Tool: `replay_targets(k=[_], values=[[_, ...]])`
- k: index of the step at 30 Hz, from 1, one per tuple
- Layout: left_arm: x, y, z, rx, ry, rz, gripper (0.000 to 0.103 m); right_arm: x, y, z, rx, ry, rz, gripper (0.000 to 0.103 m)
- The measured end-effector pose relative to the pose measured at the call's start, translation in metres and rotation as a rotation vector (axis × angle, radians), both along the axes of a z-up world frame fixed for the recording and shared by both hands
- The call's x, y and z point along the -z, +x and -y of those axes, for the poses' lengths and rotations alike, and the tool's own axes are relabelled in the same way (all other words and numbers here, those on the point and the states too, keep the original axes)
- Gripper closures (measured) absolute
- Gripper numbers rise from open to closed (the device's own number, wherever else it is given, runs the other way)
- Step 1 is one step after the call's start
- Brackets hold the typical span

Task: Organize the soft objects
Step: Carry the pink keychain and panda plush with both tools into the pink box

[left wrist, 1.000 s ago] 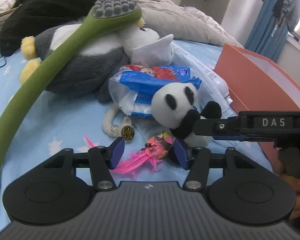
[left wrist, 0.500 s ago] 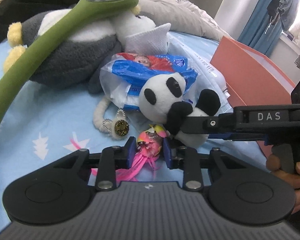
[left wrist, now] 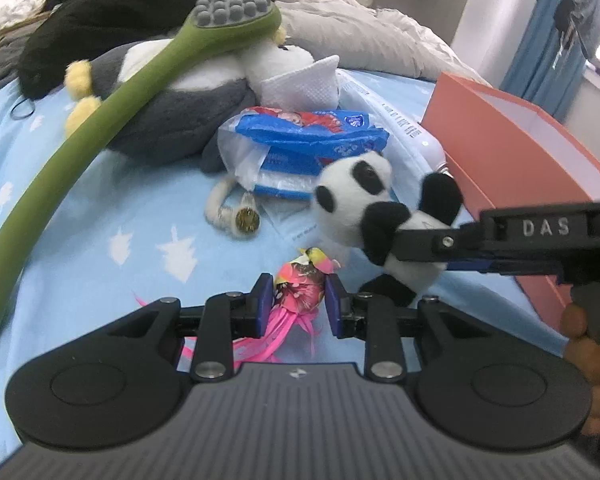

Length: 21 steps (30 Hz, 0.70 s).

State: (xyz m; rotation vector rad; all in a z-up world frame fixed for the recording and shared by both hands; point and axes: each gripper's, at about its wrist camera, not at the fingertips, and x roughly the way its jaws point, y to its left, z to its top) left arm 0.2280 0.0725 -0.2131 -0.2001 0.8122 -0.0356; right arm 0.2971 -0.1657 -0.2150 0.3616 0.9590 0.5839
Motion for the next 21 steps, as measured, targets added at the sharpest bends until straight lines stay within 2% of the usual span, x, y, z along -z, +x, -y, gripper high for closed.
replay_targets(k=[3, 11, 17, 21], values=[[-0.006, -0.017, 0.000, -0.033, -0.031, 0.003, 0.070, -0.005, -0.018, 0.008, 0.016, -0.024, 0.013, 0.058], [-0.017, -0.052, 0.005, -0.104, -0.048, 0.019, 0.070, -0.014, -0.071, 0.024, 0.061, -0.104, 0.101, 0.058], [-0.030, -0.064, 0.015, -0.092, -0.078, 0.025, 0.070, -0.029, -0.098, 0.032, 0.090, -0.128, 0.164, 0.058], [-0.056, -0.063, 0.029, -0.063, -0.076, 0.072, 0.070, -0.050, -0.103, 0.038, 0.103, -0.129, 0.216, 0.058]])
